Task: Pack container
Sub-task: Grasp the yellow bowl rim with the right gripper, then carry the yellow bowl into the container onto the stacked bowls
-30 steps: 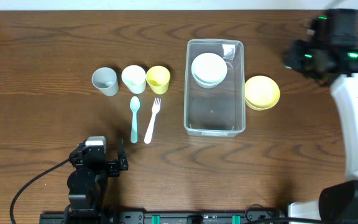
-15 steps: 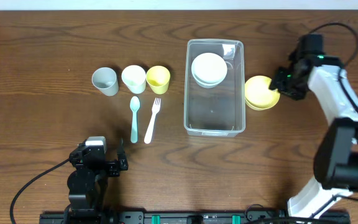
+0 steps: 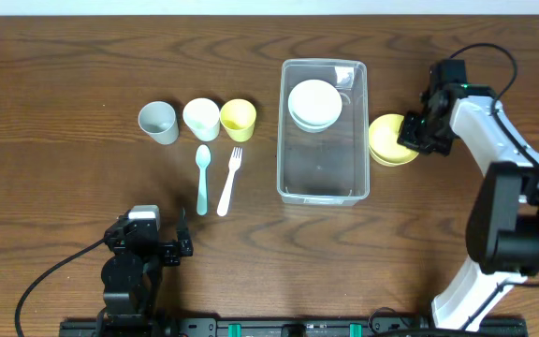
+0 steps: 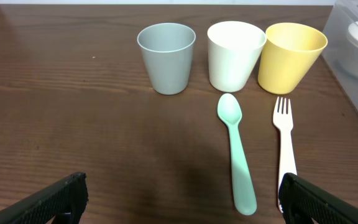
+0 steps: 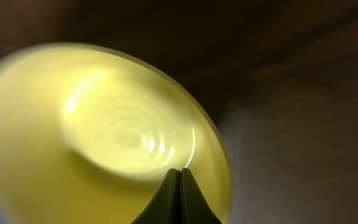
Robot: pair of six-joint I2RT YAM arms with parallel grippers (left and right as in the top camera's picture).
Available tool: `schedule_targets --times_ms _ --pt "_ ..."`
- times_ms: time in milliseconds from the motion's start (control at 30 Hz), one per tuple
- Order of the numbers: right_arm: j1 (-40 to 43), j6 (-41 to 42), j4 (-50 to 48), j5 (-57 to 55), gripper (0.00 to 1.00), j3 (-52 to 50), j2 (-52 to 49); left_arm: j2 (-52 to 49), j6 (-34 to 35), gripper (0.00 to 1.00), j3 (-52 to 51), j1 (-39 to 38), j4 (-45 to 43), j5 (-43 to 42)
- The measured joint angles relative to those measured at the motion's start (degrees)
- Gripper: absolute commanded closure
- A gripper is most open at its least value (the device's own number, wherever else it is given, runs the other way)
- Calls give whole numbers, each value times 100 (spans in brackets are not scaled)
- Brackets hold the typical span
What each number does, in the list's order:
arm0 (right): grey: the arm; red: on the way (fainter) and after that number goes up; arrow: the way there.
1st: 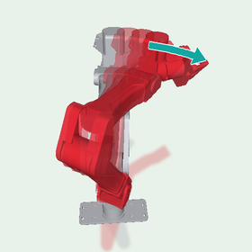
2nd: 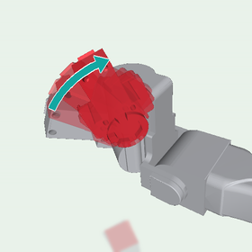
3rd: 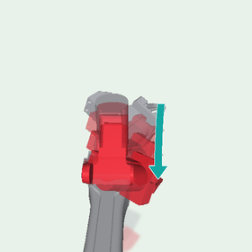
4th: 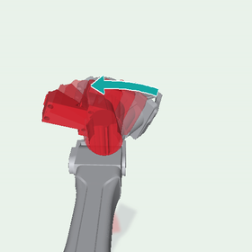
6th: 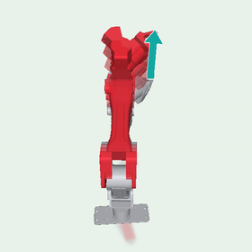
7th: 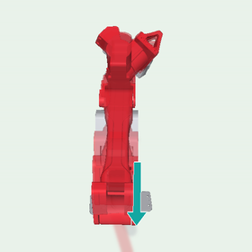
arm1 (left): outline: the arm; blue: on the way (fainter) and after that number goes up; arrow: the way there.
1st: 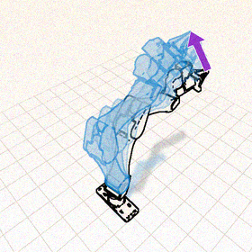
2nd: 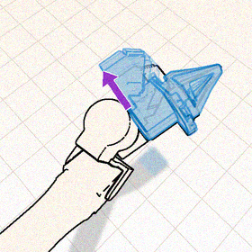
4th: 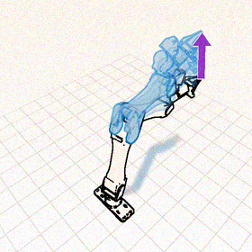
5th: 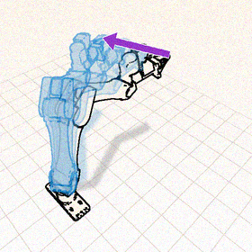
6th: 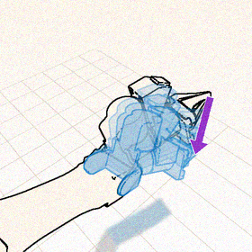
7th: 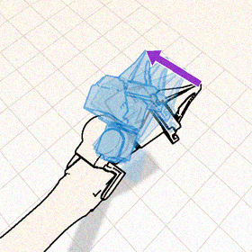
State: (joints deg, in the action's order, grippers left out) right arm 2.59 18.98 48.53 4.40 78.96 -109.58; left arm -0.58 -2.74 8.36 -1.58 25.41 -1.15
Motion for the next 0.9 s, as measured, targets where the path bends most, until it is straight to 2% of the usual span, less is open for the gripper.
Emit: schedule_targets --times_ms 167,300,400,500,533,567,600,733,900 --pt "-142 85 -94 -68 99 164 1451 0 0 2 0 0 0 0" --pt "-708 98 -365 -109 99 483 2426 0 0 2 0 0 0 0" --pt "-1167 105 -369 -81 99 555 2708 0 0 2 0 0 0 0" --pt "-1263 166 -308 -120 98 555 2551 0 0 2 0 0 0 0" --pt "-1231 210 -243 -197 84 551 2439 0 0 2 0 0 0 0" --pt "-1176 299 -140 -291 66 546 2315 0 0 2 0 0 -2 0" --pt "-1086 334 -9 -378 56 540 2168 0 0 2 0 0 -2 0" --pt "-597 442 452 -564 44 514 1644 0 0 2 0 0 0 0" --pt "-94 448 584 -619 41 483 713 0 0 2 0 0 0 0"
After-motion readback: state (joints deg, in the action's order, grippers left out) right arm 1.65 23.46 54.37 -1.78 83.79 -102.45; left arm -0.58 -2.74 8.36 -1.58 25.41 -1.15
